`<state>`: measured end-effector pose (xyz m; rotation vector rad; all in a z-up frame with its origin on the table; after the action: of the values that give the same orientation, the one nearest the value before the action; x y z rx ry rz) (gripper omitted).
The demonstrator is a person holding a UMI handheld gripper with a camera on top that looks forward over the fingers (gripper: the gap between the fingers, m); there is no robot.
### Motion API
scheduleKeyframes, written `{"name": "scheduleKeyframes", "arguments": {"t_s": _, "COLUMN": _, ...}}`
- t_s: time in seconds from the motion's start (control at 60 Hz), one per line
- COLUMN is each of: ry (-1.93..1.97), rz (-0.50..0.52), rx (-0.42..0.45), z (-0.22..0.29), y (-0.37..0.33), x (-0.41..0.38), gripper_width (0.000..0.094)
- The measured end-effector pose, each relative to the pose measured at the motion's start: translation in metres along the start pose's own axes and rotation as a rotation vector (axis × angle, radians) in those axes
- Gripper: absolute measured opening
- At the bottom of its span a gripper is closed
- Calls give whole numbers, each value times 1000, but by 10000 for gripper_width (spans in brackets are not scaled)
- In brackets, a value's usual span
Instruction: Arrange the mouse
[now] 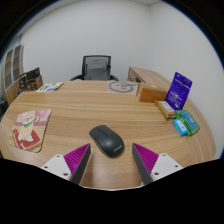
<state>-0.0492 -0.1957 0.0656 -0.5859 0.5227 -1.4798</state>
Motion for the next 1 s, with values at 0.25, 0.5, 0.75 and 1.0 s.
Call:
{"name": "scheduleKeyframes", "arguments": {"t_s": 0.25, "ry": 1, "rz": 0, "rx": -15, "z": 9, "y": 30, "x": 1, "gripper_width": 866}}
{"name": "scheduleKeyframes", "arguments": {"t_s": 0.5, "ry": -1, "rz": 0, "rx": -14, "z": 21, "y": 49, "x": 4, "gripper_width": 865}}
{"name": "scheduleKeyframes", "arguments": {"t_s": 0.75, "ry": 4, "rz": -2, "rx": -9, "z": 28, "y": 65, "x": 7, "gripper_width": 867}}
{"name": "scheduleKeyframes", "arguments": {"t_s": 1.0, "ry": 8, "rz": -23, "rx": -9, "z": 37, "y": 77, "x": 16, "gripper_width": 868}}
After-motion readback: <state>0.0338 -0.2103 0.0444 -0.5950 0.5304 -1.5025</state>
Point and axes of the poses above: the point between the fingertips, and its own axes, seen from behind it with the camera up: x to the right, z up, y forward, the way the camera looks, the point moved 9 cm from there along -y, backward, against the way the camera looks, and after that the axes turned 5 degrees about z, right-handed, at the moved point
